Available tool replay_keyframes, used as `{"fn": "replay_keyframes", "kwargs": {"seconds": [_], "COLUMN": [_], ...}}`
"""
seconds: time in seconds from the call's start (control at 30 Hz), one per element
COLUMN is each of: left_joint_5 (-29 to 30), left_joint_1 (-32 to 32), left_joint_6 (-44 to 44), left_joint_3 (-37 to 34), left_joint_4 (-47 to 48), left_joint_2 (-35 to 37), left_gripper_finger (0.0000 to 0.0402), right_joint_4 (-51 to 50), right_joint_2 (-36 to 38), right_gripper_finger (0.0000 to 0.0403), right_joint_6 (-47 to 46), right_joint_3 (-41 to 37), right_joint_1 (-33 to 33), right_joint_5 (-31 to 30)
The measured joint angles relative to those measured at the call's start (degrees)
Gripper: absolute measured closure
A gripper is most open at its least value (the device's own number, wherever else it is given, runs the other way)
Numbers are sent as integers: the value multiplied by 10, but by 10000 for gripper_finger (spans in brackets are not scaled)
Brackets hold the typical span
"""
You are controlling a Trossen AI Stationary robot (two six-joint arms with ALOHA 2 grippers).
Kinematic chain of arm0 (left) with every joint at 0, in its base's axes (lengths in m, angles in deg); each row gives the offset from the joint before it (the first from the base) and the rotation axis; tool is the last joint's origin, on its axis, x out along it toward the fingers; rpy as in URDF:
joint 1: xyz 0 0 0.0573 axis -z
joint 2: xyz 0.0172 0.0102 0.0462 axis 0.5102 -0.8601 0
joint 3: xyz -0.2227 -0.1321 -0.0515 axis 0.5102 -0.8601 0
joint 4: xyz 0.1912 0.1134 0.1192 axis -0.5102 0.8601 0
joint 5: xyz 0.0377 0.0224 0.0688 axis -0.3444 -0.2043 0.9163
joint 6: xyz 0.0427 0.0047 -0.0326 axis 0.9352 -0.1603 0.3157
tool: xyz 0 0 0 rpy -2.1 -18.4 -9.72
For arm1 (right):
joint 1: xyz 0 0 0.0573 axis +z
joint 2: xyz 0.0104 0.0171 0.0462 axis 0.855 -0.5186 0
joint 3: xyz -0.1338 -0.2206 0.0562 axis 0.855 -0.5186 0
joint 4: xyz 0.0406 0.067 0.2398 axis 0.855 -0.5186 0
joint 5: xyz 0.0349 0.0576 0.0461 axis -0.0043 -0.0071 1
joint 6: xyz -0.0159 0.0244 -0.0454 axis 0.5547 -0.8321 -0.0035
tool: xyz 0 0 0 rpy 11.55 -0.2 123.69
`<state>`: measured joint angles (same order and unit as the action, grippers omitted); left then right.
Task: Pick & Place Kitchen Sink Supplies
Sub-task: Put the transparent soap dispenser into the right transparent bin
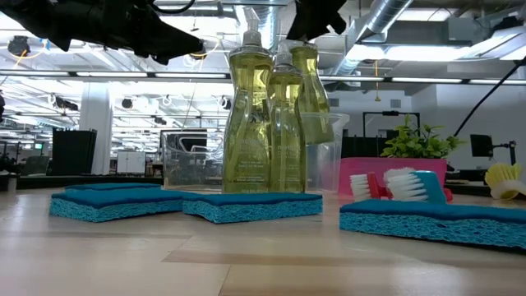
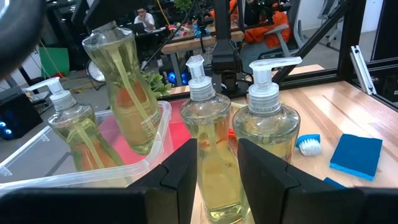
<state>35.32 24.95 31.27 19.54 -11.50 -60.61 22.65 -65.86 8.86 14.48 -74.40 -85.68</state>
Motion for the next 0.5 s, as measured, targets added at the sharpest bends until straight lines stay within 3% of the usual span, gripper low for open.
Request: {"fn": "replay_keyframes", "kwargs": {"seconds": [0.5], "left_joint_5": [0], "left_joint_1": [0], "left_joint_6": [0], "left_joint_3": [0], "left_joint_4": [0], "left_joint_2": [0], "left_gripper_finger": [284], "right_joint_4": [-49], "right_joint_2": [0], "right_gripper_finger": [300], "right_joint_6": [-15], "right_joint_3": [0], "right_joint_1": [-7], "right_joint_5": [15]}}
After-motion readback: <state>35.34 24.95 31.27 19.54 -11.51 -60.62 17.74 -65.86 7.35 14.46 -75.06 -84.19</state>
